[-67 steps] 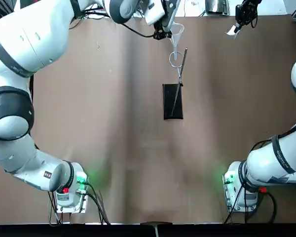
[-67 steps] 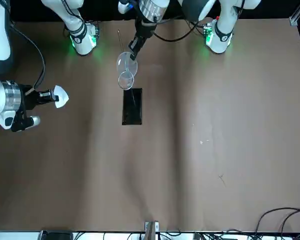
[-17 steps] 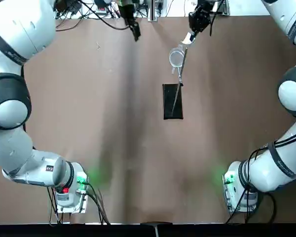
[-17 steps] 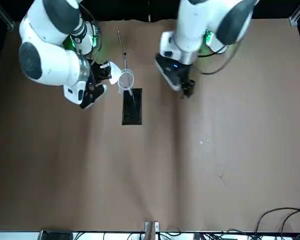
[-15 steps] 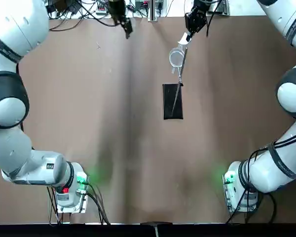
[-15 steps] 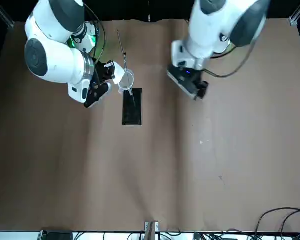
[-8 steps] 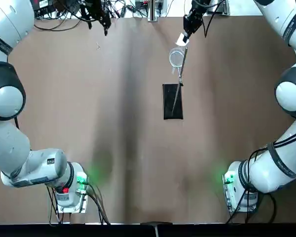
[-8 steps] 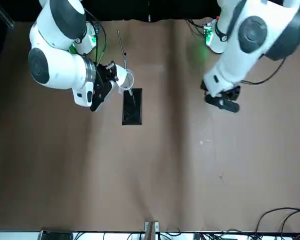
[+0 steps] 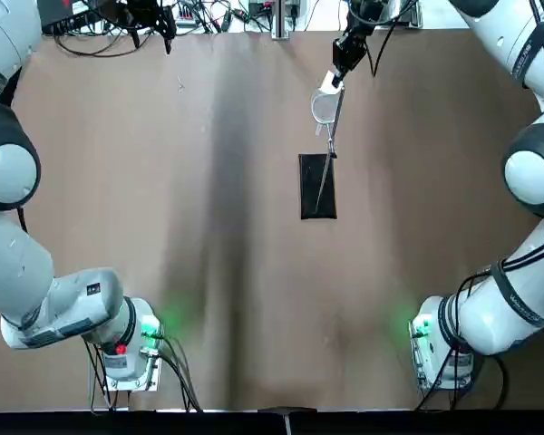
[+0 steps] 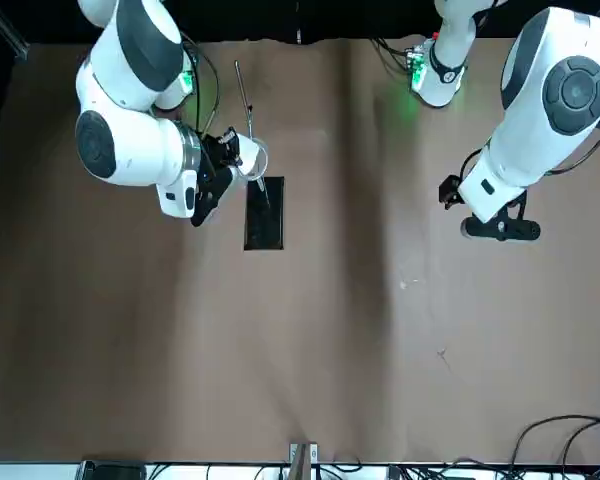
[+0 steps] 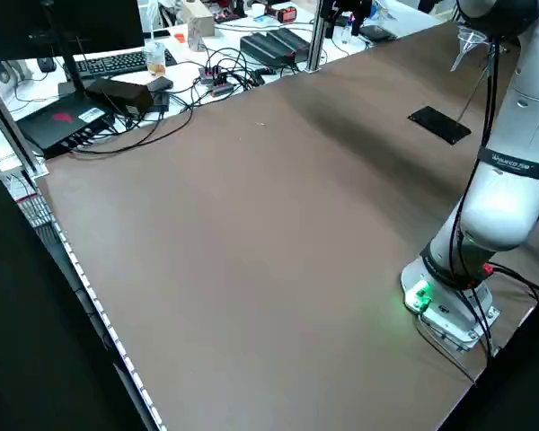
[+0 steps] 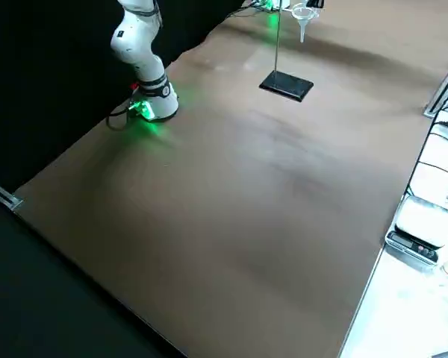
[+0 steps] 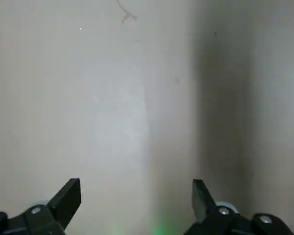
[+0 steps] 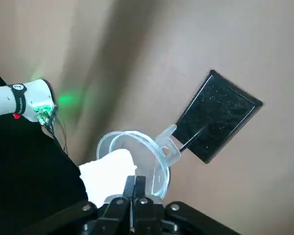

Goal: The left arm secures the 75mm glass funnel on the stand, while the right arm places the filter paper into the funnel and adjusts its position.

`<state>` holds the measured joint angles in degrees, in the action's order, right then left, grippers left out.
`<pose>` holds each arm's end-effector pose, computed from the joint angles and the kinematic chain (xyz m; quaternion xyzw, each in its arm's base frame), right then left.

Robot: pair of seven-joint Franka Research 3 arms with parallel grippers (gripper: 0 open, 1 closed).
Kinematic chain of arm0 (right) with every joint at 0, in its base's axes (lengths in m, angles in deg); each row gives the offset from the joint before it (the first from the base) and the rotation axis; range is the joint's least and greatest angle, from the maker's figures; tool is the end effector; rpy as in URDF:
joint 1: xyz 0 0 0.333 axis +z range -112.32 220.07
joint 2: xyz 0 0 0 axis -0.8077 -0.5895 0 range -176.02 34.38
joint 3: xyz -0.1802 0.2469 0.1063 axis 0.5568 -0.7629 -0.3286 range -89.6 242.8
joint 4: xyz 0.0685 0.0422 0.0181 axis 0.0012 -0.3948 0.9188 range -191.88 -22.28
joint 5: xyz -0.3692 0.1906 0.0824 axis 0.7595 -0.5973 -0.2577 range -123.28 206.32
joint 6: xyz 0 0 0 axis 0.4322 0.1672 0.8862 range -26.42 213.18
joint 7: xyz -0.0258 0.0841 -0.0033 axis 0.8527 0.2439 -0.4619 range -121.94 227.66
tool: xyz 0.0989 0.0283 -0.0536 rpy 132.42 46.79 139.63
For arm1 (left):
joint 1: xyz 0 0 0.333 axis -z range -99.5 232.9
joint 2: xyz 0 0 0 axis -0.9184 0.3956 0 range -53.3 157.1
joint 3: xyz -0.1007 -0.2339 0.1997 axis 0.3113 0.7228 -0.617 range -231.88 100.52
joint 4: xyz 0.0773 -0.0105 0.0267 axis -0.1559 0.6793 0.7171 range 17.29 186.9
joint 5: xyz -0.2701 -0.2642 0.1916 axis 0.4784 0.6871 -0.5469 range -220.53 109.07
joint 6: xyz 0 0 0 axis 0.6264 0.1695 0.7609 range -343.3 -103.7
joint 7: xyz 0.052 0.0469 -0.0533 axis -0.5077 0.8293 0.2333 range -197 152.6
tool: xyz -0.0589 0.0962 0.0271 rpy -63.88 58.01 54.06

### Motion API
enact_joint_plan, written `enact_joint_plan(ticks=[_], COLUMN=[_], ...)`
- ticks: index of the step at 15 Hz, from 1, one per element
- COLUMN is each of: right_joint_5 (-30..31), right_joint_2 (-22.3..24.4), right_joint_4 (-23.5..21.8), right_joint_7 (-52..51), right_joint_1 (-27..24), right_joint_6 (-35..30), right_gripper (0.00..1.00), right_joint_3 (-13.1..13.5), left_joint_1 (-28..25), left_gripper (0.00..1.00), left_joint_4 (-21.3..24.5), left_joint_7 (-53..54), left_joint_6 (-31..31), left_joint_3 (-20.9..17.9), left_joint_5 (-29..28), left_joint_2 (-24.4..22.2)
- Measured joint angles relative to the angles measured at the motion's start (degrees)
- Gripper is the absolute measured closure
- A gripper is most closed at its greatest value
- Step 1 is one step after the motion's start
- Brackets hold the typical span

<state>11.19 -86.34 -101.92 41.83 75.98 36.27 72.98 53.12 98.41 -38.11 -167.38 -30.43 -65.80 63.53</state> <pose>0.5617 0.3326 0.5015 -0.9141 -0.2802 0.1505 0.2517 0.6017 -0.1845 0.5374 -0.9954 0.0543 0.0600 0.0513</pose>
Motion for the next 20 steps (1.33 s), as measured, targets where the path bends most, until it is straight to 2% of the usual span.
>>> enact_joint_plan(ticks=[4, 6, 7, 8, 10, 11, 12, 13, 16, 20], right_joint_5=[-0.02, -0.02, -0.03, -0.03, -0.04, -0.05, -0.07, -0.07, -0.11, -0.13], right_joint_2=[-0.68, -1.31, -1.58, -1.77, -1.93, -2.0, -2.02, -2.02, -2.02, -2.01], right_joint_4=[-0.38, -0.39, -0.39, -0.39, -0.39, -0.4, -0.4, -0.4, -0.4, -0.32], right_joint_7=[0.0, -0.01, -0.03, -0.04, -0.07, -0.07, -0.07, -0.07, -0.07, -0.03], right_joint_1=[0.78, 1.01, 1.02, 1.02, 1.02, 1.03, 1.05, 1.05, 1.05, 0.98], right_joint_6=[1.01, 1.3, 1.33, 1.34, 1.34, 1.34, 1.33, 1.33, 1.19, 1.18], right_gripper=[0.97, 0.96, 0.96, 0.96, 0.87, 0.81, 0.72, 0.66, 0.64, 0.63], right_joint_3=[-0.02, -0.04, -0.04, -0.04, -0.04, -0.04, -0.05, -0.06, -0.05, 0.23], left_joint_1=[-0.01, 0.33, 1.44, 3.71, 10.06, 15.96, 17.95, 18.91, 19.92, 20.2], left_gripper=[0.0, 0.0, 0.0, 0.0, 0.0, 0.0, 0.0, 0.0, 0.0, 0.0], left_joint_4=[-0.27, -0.96, -1.34, -1.77, -2.39, -2.3, -1.76, -0.96, 1.0, 1.83], left_joint_7=[-2.25, -2.5, -2.5, -2.45, -1.8, -1.33, -1.02, -0.92, -0.91, 0.42], left_joint_6=[0.0, 0.0, 0.0, 0.0, 0.01, 0.63, 1.53, 2.02, 2.18, 2.17], left_joint_3=[-0.15, -1.76, -4.24, -8.29, -18.45, -27.15, -29.56, -30.39, -30.46, -30.49], left_joint_5=[-0.03, -0.05, -0.05, 0.4, 5.03, 9.69, 10.38, 10.49, 10.49, 10.49], left_joint_2=[-0.03, -0.16, -0.45, -1.02, -3.06, -6.28, -8.14, -9.74, -12.05, -11.8])
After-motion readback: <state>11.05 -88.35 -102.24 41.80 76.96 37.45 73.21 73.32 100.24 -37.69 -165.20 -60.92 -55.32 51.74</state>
